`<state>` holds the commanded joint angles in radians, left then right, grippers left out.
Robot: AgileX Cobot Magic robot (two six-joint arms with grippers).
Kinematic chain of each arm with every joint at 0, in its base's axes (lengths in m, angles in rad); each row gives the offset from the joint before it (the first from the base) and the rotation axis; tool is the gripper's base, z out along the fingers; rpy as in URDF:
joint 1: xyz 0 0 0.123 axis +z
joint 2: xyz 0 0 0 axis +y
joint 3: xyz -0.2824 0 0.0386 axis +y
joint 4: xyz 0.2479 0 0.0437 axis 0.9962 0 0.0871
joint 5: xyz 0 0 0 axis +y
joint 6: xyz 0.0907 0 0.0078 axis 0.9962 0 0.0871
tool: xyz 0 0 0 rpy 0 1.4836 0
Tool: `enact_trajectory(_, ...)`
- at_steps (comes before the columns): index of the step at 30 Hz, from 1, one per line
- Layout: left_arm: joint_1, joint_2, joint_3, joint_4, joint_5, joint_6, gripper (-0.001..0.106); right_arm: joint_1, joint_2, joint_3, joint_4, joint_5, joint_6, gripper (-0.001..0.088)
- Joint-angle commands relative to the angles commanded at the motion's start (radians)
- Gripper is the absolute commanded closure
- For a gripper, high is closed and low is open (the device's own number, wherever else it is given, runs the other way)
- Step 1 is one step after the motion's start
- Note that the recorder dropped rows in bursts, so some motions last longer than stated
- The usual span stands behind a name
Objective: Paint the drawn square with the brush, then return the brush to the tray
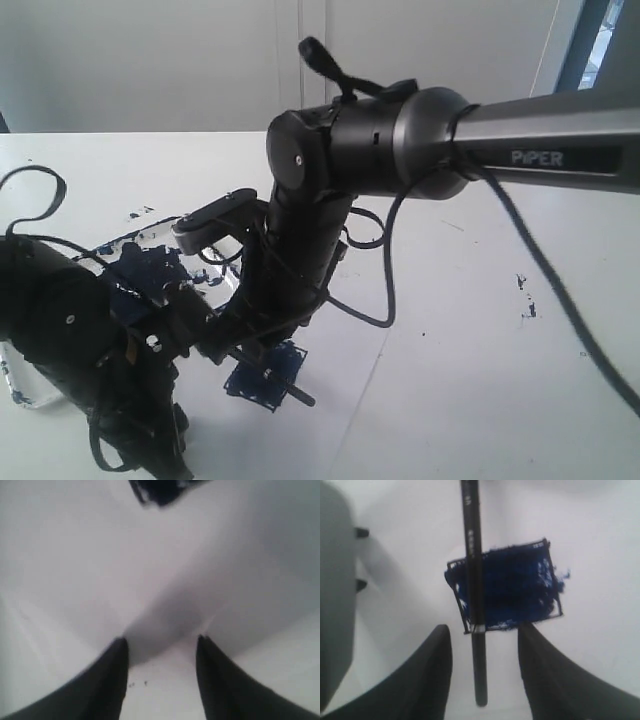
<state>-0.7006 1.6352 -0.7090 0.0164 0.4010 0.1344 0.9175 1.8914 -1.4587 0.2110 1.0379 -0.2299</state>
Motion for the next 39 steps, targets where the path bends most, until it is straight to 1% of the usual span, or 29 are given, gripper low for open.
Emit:
enact_trajectory(3,0.000,0.000,0.000,0.000,0.000,0.000,0.057,0.000,-0.017,0.002,0.000,0.040,0.000,0.0458)
enact_trajectory(10,0.000,0.000,0.000,0.000,0.000,0.000,0.057,0.000,-0.077,0.004,-0.002,0.085,0.007,0.0458)
enact_trajectory(13,0.000,0.000,0.000,0.000,0.000,0.000,0.057,0.000,-0.118,0.004,-0.006,0.135,0.007,0.0458)
enact_trajectory(15,0.000,0.000,0.000,0.000,0.000,0.000,0.057,0.000,-0.158,0.004,-0.008,0.183,0.007,0.0458)
enact_trajectory(18,0.000,0.000,0.000,0.000,0.000,0.000,0.057,0.000,-0.232,0.004,-0.009,0.183,0.007,0.0458)
enact_trajectory(23,0.000,-0.003,-0.002,0.000,-0.007,0.005,0.057,0.000,-0.421,0.006,-0.005,0.183,0.017,0.0458)
enact_trajectory(25,0.000,-0.017,-0.017,0.014,0.002,0.005,0.057,0.000,-0.491,0.006,-0.007,0.183,0.017,0.0458)
enact_trajectory(29,0.000,-0.060,-0.075,0.025,0.072,0.005,0.057,0.000,-0.619,0.006,-0.013,0.183,0.025,0.0458)
enact_trajectory(32,0.000,-0.108,-0.131,0.038,0.154,0.003,0.057,0.000,-0.700,0.006,-0.015,0.183,0.032,0.0458)
enact_trajectory(39,0.000,-0.251,-0.263,0.150,0.360,-0.029,0.057,0.000,-0.852,0.006,-0.091,0.183,0.051,0.0458)
